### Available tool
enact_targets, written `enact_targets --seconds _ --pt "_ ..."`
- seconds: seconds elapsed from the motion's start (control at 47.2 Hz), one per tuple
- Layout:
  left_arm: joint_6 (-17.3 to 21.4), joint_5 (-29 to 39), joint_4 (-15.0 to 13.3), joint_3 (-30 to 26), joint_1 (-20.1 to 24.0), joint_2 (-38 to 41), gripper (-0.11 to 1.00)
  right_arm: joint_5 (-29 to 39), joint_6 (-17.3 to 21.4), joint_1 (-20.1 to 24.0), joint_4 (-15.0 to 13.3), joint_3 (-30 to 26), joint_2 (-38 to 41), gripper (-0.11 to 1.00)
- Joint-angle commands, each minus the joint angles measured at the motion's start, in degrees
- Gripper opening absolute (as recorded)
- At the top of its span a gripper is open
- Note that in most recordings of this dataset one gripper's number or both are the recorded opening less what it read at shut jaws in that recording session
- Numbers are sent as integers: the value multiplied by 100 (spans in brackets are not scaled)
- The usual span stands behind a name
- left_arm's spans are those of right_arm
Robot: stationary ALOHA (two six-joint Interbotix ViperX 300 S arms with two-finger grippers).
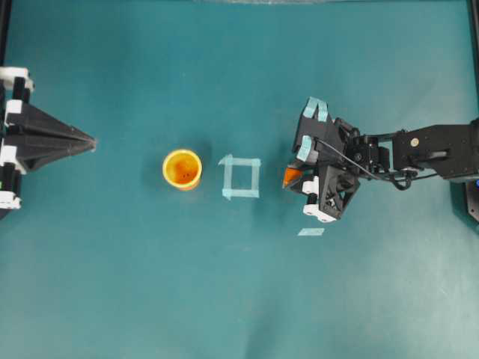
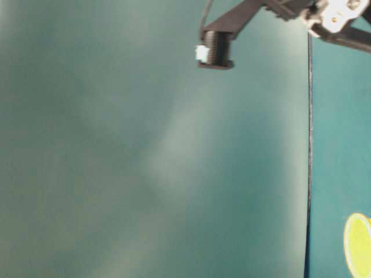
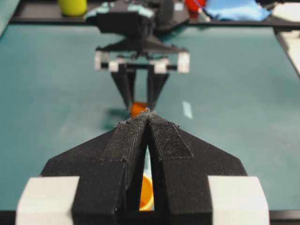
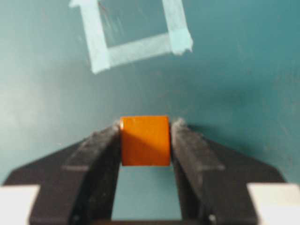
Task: Move the block backward with right arm.
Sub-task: 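Lower the right gripper around the orange block and close it, then lift the held block and carry it backward, away from the tape square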
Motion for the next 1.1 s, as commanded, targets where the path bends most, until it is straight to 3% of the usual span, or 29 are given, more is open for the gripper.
enact_targets --seconds 0.0,0.593,1.08 --pt "0 -26 9 -185 -9 35 0 325 18 -9 0 -185 -378 41" --pt "26 -35 9 -185 -9 18 0 1978 0 -149 -26 -659 -1670 41" --pt "26 -35 9 -193 -9 0 0 2338 0 -1204 -35 -1178 -1600 41"
